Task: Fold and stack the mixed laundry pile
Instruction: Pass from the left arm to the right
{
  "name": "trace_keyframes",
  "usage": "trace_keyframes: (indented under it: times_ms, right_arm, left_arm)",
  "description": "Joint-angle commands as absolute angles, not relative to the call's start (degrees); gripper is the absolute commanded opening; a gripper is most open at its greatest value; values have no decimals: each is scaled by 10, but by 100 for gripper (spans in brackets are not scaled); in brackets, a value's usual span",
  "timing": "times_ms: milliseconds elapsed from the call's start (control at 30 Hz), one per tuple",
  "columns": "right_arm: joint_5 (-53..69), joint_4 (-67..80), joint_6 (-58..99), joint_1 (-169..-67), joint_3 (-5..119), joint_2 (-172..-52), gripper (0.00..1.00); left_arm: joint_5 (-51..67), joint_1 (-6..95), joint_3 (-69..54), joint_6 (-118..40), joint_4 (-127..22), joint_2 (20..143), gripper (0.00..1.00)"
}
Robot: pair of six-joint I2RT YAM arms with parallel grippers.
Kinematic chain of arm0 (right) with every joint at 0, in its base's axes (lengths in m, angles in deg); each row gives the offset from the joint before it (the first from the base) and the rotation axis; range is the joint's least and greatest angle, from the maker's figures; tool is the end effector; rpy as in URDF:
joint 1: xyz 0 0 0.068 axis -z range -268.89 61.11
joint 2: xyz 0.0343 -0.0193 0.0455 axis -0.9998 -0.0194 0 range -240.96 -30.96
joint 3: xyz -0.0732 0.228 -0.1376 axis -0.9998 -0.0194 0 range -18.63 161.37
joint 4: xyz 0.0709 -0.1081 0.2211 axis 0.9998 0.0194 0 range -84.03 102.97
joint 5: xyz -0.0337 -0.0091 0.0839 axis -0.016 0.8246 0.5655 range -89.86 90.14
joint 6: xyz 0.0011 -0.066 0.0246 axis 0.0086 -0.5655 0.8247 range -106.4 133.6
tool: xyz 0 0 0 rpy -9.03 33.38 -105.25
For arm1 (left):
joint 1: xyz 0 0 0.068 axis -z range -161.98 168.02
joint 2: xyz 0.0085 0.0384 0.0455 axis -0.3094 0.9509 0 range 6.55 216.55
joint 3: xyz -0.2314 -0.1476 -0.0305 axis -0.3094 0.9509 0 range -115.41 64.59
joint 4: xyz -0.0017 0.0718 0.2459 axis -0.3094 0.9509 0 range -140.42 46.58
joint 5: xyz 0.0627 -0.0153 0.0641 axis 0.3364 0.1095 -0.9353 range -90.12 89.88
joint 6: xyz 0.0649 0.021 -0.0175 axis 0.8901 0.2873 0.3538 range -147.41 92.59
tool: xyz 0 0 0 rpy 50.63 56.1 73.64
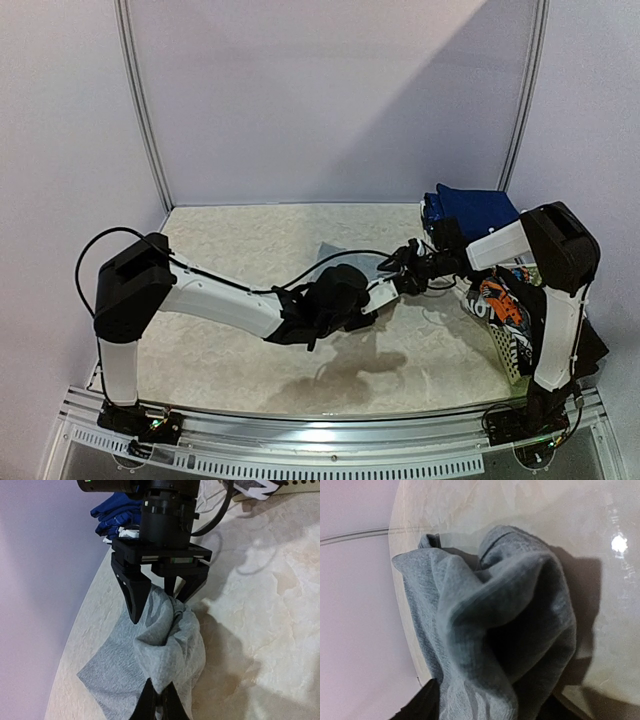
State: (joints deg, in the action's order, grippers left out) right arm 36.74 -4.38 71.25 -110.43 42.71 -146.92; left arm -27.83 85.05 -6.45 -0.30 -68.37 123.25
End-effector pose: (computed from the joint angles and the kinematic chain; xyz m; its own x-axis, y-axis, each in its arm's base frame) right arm 0.3693 0.1828 0.1096 -0.9320 0.3611 -0.0316 0.1782 0.5323 0.8276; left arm 0.2046 -0.4140 0.1651 0.1366 0.7112 -0.6896 0.6652 0.4499 0.5959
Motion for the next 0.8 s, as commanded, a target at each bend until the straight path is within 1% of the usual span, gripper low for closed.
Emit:
trace_keyframes:
  times_ms: [0, 67, 100, 133, 200, 267, 300, 400, 600, 767]
  right_arm:
    - [361, -33, 701, -1098, 449, -1494, 50]
    - [368, -34, 699, -1098, 455, -1502, 41]
    - [371, -34, 699, -1098, 458, -1504, 39]
    - [375, -34, 697, -1098, 460, -1506, 34]
    - [377, -27, 693, -1098, 465, -1508, 28]
    - [376, -5, 677, -1098, 479, -1508, 22]
    - [375, 9, 666, -1098, 487, -1509, 19]
    - [370, 76, 620, -1098, 516, -1514, 12]
    - [323, 206, 514, -1097, 576, -1512, 1]
    - [259, 275, 425, -1096, 617, -1504, 0]
  left_arm:
    - [-277, 861, -50, -14, -699, 1214, 0]
    - [-265, 867, -48, -17, -691, 1214, 1]
    - [-256, 870, -48, -19, -680, 1213, 8]
    - [-245, 874, -49, -23, -665, 1212, 20]
    - [-211, 880, -44, -42, -636, 1201, 57]
    - [-155, 881, -30, -72, -614, 1179, 89]
    - [-131, 881, -21, -86, -606, 1165, 98]
    - [-101, 878, 7, -121, -593, 1124, 100]
    - [-90, 846, 78, -195, -601, 1035, 100]
    - [-124, 822, 136, -232, -612, 996, 100]
